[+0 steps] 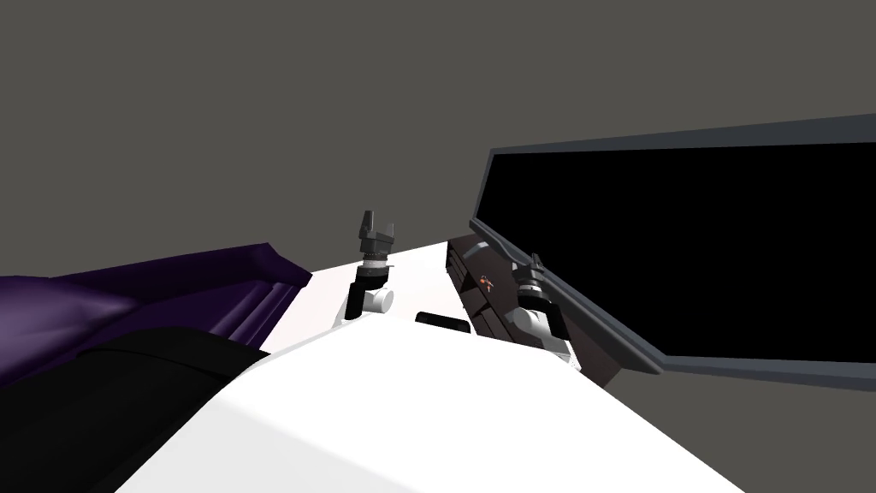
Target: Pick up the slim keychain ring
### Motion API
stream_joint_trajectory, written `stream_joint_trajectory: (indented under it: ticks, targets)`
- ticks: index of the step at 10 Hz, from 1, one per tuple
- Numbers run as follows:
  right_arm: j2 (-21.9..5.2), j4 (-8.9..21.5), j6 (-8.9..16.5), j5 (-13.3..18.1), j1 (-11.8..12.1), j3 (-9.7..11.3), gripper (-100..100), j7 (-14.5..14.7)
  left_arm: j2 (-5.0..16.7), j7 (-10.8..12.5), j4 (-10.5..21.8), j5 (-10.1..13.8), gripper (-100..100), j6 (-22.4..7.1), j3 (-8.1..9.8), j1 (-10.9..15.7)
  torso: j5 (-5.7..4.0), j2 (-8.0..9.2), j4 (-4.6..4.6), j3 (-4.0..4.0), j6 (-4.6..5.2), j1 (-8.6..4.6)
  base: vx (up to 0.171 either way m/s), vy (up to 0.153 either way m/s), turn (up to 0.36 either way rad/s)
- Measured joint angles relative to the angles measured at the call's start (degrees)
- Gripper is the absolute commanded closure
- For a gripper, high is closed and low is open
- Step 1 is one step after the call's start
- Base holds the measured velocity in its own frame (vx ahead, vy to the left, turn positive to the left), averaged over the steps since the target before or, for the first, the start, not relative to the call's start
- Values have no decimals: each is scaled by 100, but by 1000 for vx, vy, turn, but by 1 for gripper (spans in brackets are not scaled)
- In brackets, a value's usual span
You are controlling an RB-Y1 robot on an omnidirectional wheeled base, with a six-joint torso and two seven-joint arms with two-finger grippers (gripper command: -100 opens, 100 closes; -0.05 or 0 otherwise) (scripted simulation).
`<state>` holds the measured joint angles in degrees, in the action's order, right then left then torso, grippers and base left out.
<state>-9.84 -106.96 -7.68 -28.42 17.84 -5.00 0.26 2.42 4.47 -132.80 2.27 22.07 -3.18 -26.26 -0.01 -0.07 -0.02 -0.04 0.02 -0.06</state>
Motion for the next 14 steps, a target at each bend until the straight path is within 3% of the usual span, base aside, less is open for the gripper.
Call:
stream_joint_trajectory:
  ticks: [2, 6, 10, 14]
  targets:
    - [-65, 321, 61, -229, -78, 30, -100, -119, 0, 0, 0, 0, 0, 0, 0, 0, 0, 1, 0, 1, 0, -1, 8, -21, 75]
    - [-117, 890, 683, -834, -397, -91, -100, -340, 0, 0, 0, 0, 0, 0, 0, 0, 0, -1, 0, 0, -1, -2, 12, -25, 78]
    - [-138, 1404, 872, -1142, -534, -48, -100, -459, 0, 0, 0, 0, 0, 0, 0, 0, 0, 1, 0, 1, 1, 1, 7, -16, 62]
    - [-209, 2014, 1261, -1602, -815, -86, -100, -644, 0, 0, 0, 0, 0, 0, 0, 0, 0, 0, 0, 0, 2, 0, 9, -22, 72]
